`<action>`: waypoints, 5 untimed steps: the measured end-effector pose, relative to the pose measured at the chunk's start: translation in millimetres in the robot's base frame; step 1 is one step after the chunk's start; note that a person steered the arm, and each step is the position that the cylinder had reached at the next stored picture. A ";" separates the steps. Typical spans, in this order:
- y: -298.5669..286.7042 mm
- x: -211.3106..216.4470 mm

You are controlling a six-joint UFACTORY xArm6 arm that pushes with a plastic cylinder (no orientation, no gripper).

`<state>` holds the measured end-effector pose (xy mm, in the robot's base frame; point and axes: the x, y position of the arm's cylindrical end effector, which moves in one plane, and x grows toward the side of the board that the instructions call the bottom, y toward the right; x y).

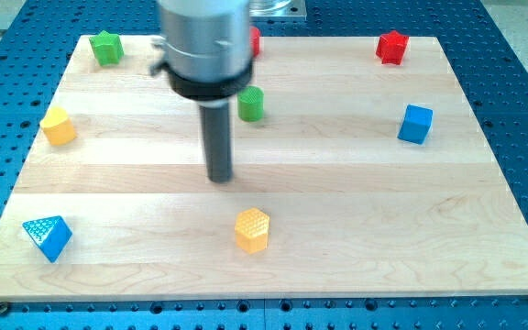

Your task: Push the green circle to the bottom right corner

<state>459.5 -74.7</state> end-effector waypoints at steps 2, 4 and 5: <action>-46.0 -44.2; -38.1 -97.7; 13.1 -131.5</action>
<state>328.0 -61.7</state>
